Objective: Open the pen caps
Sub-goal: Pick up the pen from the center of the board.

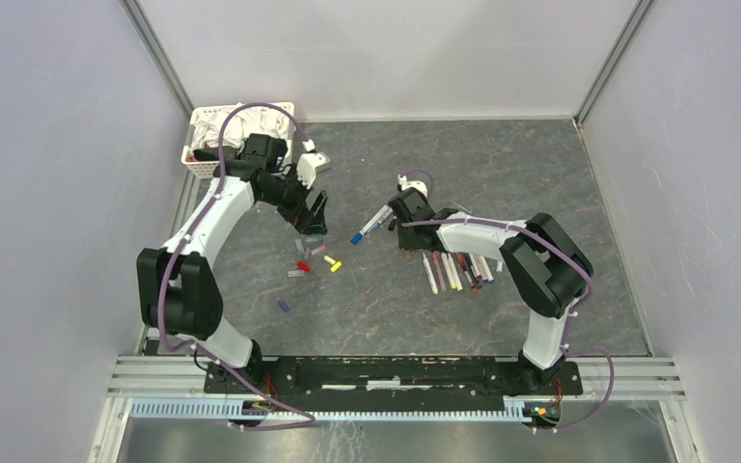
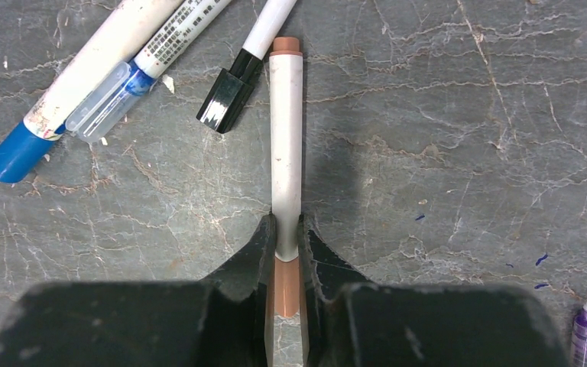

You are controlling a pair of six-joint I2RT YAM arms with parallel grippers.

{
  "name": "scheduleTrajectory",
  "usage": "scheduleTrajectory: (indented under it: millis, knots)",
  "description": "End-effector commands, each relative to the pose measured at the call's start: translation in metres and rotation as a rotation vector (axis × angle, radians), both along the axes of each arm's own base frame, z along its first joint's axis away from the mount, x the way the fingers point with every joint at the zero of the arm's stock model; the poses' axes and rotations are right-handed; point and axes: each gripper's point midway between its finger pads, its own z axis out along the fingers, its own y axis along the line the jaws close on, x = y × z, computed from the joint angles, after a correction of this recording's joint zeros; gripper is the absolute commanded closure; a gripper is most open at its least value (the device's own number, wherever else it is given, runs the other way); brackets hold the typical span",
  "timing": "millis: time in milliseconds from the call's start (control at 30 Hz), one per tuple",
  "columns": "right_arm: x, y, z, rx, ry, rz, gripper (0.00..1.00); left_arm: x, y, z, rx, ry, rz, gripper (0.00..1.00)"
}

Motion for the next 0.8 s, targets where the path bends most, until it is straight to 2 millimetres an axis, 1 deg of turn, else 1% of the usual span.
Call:
scheduleTrajectory:
  millis: [0,67,133,200,300,500,667,733,767]
  knots:
    - [-0.012,-0.005,-0.006,-0.026,0.051,0.014,1.0,0.016,-0.002,0.016,-0.021,-0.057,0.042,0.0]
    - [-0.011,-0.005,-0.001,-0.021,0.044,0.008,1.0,0.015,0.0,0.016,-0.014,-0.056,0.05,0.0]
    - [-0.009,-0.004,0.008,-0.003,0.024,-0.004,1.0,0.012,0.001,0.015,-0.007,-0.056,0.055,0.0]
    - [-0.006,-0.001,0.024,0.031,-0.01,-0.009,1.0,0.008,0.002,0.017,-0.01,-0.055,0.057,0.0]
    - [-0.003,0.004,0.054,0.097,-0.079,-0.013,1.0,0.001,0.001,0.022,-0.022,-0.059,0.055,0.0]
    - [-0.005,0.019,0.108,0.223,-0.212,0.017,1.0,-0.016,-0.006,0.026,-0.071,-0.022,0.028,0.0]
    - [-0.018,0.052,0.155,0.385,-0.327,0.079,1.0,-0.033,-0.023,0.04,-0.163,0.0,-0.024,0.0]
    - [-0.027,0.068,0.179,0.5,-0.395,0.093,1.0,-0.04,-0.033,0.048,-0.21,0.009,-0.054,0.0]
    - [-0.032,0.075,0.187,0.551,-0.42,0.097,1.0,-0.043,-0.038,0.052,-0.229,0.013,-0.066,0.0]
